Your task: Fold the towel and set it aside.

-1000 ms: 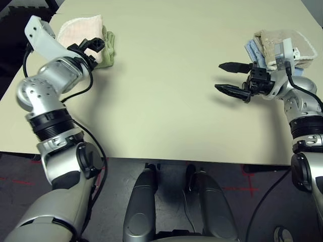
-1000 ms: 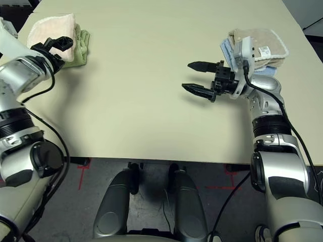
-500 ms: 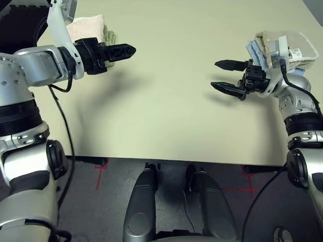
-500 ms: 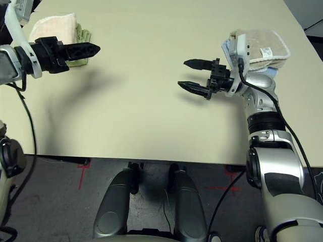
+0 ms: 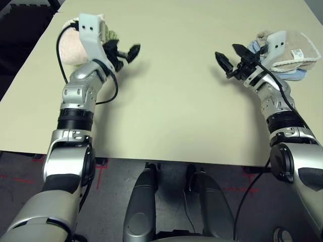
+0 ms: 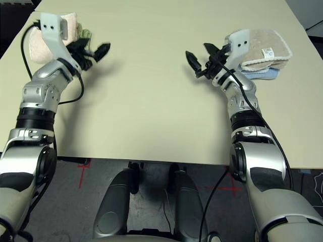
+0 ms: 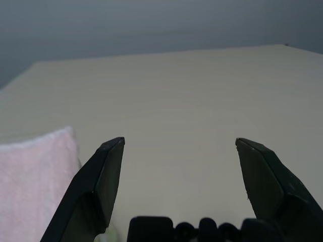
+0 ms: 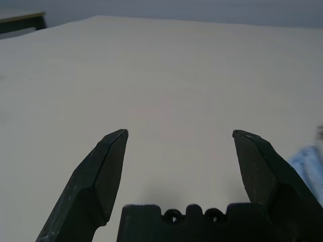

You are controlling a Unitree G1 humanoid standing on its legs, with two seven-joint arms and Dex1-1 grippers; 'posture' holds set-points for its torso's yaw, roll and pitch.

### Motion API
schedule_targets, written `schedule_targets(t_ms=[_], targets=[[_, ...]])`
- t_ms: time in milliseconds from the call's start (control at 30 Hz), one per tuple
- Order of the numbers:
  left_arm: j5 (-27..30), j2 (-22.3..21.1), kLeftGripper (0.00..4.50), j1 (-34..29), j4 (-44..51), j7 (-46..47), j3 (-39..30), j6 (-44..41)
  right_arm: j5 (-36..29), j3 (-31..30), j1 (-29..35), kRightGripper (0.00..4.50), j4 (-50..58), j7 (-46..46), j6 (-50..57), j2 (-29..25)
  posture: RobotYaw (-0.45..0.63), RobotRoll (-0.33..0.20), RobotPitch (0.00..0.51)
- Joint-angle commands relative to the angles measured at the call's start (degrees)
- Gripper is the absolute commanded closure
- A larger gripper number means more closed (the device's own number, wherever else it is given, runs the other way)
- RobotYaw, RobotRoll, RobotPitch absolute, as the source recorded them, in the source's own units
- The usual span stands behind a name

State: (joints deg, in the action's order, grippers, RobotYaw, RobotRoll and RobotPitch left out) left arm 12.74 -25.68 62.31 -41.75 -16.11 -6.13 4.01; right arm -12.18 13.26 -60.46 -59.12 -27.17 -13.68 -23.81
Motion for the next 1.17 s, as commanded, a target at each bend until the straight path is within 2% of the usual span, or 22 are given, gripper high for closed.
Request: schedule_targets(t_ms=[33, 300, 533, 900, 1167], targets=[[-1.9, 0.8, 0.04, -1.8, -5.1, 3.1, -2.2, 5.1, 0.8, 1.8, 0.7, 0.00, -3.8, 4.9, 0.1, -2.7, 0.03, 0.000, 0.241], [-2.0, 3.0, 0.04, -5.2, -7.5, 3.0, -4.4, 6.8, -0.1, 3.1, 2.5, 0.00, -5.5, 5.6, -0.7, -2.5, 0.02, 0.000, 0.247], [-3.4, 1.2, 0.04, -6.8, -9.0, 3.4, -5.5, 9.6, -0.4, 4.1, 3.3, 0.00, -5.4, 4.9, -2.8, -2.1, 0.01, 0.000, 0.251], [-5.7, -1.2, 0.04, -7.6, -10.1, 6.0, -6.4, 12.8, 0.2, 4.4, 3.8, 0.00, -5.3, 8.7, -5.2, -1.9, -0.01, 0.000, 0.248], [-6.2, -0.8, 0.04, -7.8, -11.7, 6.4, -6.5, 13.2, 0.4, 3.9, 3.3, 0.00, -5.2, 9.1, -4.9, -1.0, -0.01, 0.000, 0.251]])
